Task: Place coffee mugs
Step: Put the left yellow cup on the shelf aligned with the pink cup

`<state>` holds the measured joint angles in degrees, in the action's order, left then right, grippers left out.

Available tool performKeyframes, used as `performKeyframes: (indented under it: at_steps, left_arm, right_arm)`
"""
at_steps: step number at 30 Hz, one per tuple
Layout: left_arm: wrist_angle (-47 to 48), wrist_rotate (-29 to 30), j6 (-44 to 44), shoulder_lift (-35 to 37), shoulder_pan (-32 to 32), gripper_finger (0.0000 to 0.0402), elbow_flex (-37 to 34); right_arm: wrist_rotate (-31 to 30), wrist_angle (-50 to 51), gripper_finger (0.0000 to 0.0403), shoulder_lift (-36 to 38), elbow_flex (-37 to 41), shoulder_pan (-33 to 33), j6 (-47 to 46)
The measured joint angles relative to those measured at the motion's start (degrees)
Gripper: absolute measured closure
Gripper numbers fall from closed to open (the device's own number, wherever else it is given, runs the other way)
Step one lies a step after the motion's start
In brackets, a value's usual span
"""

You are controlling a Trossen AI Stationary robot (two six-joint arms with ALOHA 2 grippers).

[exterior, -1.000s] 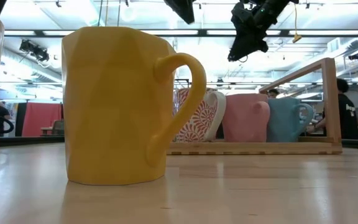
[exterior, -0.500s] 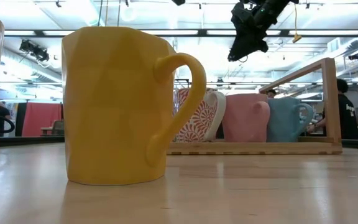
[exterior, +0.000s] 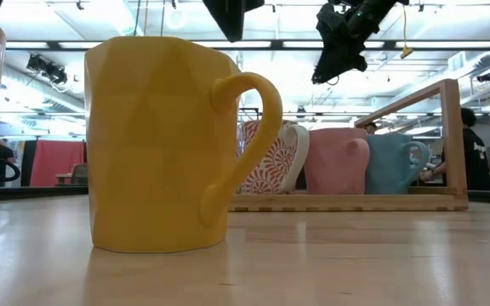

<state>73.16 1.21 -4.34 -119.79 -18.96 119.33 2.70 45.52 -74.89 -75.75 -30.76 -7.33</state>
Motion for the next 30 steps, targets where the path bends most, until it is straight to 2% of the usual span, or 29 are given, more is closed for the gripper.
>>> performKeyframes:
  at_steps: [22, 26, 30]
  left_arm:
    - [-0.43, -1.24, -1.53, -2.16, -1.26, 0.0217, 0.03]
    - [-0.69, -3.12, -1.2, -3.16, -1.17, 0.0217, -0.07]
    - [-6.02, -5.48, 0.33, -3.11, -0.8, 0.0217, -3.99]
  right_arm:
    - [1.95, 0.06, 0.0253, 0.0, 0.0, 0.04, -0.39]
    - [1.95, 0.2, 0.0253, 0.0, 0.0, 0.04, -0.39]
    - [1.96, 0.42, 0.0253, 0.0, 0.0, 0.04, -0.39]
